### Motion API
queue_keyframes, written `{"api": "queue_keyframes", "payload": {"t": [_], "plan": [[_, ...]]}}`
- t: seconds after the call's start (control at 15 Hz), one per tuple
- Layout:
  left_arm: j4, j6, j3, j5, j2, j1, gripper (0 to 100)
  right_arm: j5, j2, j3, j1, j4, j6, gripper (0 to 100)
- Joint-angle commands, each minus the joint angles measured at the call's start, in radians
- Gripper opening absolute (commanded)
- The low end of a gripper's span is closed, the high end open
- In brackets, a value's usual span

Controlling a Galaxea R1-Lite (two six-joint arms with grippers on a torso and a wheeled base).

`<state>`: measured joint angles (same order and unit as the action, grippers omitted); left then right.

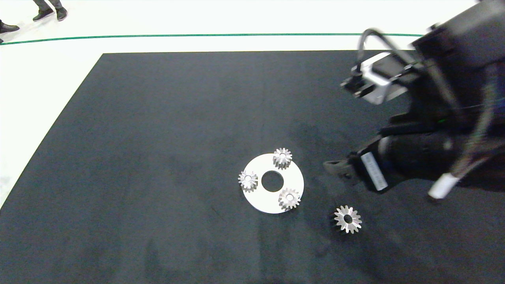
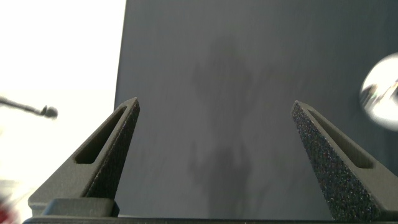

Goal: Remove an incorrectly installed larger gear and replace it with the correct smaller gear

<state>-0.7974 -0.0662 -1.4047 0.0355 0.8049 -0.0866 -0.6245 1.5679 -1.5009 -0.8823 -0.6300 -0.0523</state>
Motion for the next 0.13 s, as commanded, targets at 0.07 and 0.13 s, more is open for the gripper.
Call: {"api": "queue_keyframes", "payload": {"t": [0.07, 0.13], "plan": [[0.058, 0.008, 0.039, 0.004, -0.145, -0.007, 100, -0.204, -0.522, 0.243, 0.042, 0.023, 0.023, 100], [0.060, -0.004, 0.072, 0.004, -0.227, -0.005, 100, -0.205, -0.632, 0.314, 0.092, 0.038, 0.035, 100]]}}
